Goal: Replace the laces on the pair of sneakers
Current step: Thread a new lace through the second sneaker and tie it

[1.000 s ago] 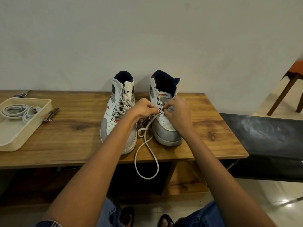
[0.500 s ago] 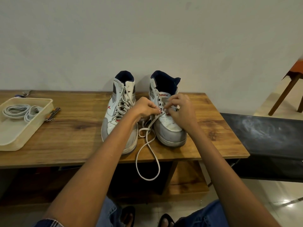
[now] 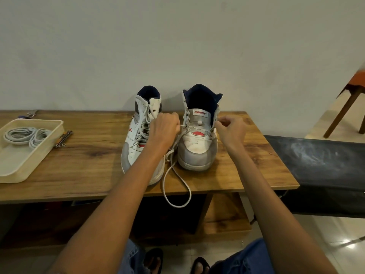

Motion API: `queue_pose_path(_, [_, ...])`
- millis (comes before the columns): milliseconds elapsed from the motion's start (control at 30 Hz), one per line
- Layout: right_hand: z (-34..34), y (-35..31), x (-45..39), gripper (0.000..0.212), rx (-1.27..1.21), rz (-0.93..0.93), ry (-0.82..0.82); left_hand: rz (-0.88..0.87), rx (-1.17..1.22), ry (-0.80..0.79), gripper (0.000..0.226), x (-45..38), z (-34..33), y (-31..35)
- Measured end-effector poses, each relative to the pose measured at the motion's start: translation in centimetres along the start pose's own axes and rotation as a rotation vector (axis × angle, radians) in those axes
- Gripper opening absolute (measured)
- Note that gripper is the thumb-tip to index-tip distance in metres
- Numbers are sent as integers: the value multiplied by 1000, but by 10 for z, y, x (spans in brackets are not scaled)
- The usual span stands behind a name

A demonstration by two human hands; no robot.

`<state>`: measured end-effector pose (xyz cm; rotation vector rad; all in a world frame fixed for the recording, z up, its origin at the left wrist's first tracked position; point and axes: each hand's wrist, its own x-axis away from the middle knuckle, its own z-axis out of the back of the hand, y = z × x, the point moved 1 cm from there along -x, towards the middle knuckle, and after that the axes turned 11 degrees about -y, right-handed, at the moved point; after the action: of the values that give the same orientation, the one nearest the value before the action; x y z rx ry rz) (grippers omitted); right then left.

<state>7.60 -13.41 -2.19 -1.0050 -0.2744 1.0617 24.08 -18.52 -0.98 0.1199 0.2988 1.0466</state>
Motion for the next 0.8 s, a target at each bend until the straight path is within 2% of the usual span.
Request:
queue_pose_path(100, [1,-1,2,15,57,31,27,31,29,-34,11,0,-1,1])
queue_pose_path(267, [7,4,0,19,137,66,17,5,167,-207,20,0,-3,12])
queue_pose_path(367, [11,0,-1,18,196,205,52,3,200,-223,19,-5,-3,11])
queue_pose_path(433, [9,-9,-2,15,260,325,-25,1,325,-280,20,-9,-2,9])
queue_pose_path(500, [1,-17,-1,20,454,368,-194,-6,472,-349,24,-11,-1,8])
queue_pose_path(567, [-7,-21,3,24,713,408,-296,-21,537,-338,25,-13,-2,6])
queue_pose_path(633, [-13,-21,6,25,823,431,-328,-26,551,-293,20,-14,-3,3])
queue_pose_path(700, [-14,-19,6,24,732,401,-333,-29,523,-260,13,-14,-3,1])
queue_pose_path(800, [-13,-14,5,20,468,346,-291,-88,410,-192,8,-11,-3,-1])
